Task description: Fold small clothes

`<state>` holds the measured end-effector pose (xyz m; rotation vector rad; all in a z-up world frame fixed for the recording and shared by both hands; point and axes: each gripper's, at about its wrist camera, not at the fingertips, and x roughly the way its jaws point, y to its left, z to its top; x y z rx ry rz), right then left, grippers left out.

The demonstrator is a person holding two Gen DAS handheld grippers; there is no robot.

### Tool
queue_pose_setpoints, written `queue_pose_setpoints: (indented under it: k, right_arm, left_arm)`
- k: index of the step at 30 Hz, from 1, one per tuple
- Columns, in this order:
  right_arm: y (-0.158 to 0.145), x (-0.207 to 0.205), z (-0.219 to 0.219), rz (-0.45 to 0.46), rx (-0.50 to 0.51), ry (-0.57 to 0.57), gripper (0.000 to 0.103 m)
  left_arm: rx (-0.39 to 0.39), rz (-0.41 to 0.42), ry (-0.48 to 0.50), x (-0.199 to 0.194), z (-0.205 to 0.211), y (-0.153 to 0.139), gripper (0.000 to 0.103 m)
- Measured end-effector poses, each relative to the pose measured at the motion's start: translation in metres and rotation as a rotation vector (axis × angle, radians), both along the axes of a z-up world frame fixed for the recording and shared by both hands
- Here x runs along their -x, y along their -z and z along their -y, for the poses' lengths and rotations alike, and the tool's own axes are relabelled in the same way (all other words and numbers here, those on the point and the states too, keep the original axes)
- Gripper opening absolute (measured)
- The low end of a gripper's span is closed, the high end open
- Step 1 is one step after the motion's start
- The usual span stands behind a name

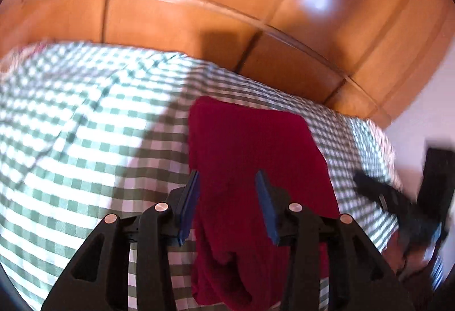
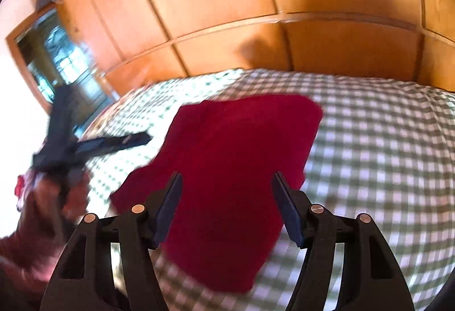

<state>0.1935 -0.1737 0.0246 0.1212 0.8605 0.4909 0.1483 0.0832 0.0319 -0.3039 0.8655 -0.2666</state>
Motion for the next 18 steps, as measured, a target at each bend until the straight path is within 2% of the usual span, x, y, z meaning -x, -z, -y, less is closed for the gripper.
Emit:
queue_pose_setpoints:
  k: [4, 6, 8, 10, 11, 13, 14, 18]
  right_arm:
    - [0.010, -0.040, -0.018, -0.021, 0.061, 0.019, 0.064]
    - [0.023, -0.059, -0.026, -0.046, 0.117, 0.027, 0.062]
    - [0.043, -0.074, -0.031, -0.093, 0.211, 0.046, 0.062]
    - [0.069, -0.085, -0.027, -0.158, 0.222, 0.059, 0.064]
    - [0.077, -0.086, -0.024, -0.151, 0.219, 0.073, 0.074]
    - [0.079, -0.084, -0.017, -0.153, 0.174, 0.094, 0.078]
    - [0.077, -0.080, -0.013, -0.148, 0.153, 0.107, 0.078]
    - [0.055, -0.054, -0.014, -0.056, 0.186, 0.089, 0.078]
  left_arm:
    - [-0.070, -0.025, 0.055, 0.009, 0.018, 0.015, 0.039]
    - [-0.110, -0.068, 0.053, 0.012, 0.020, 0.035, 0.039]
    - [-0.166, -0.082, 0.027, 0.017, 0.019, 0.052, 0.045]
    - [-0.103, -0.102, 0.008, 0.019, 0.011, 0.060, 0.047]
    - [-0.071, -0.111, -0.009, 0.019, 0.005, 0.061, 0.049]
    - [-0.035, -0.112, -0.034, 0.021, -0.001, 0.057, 0.049]
    - [-0.046, -0.104, -0.039, 0.023, 0.000, 0.053, 0.049]
    - [-0.095, -0.072, -0.053, 0.033, 0.005, 0.043, 0.048]
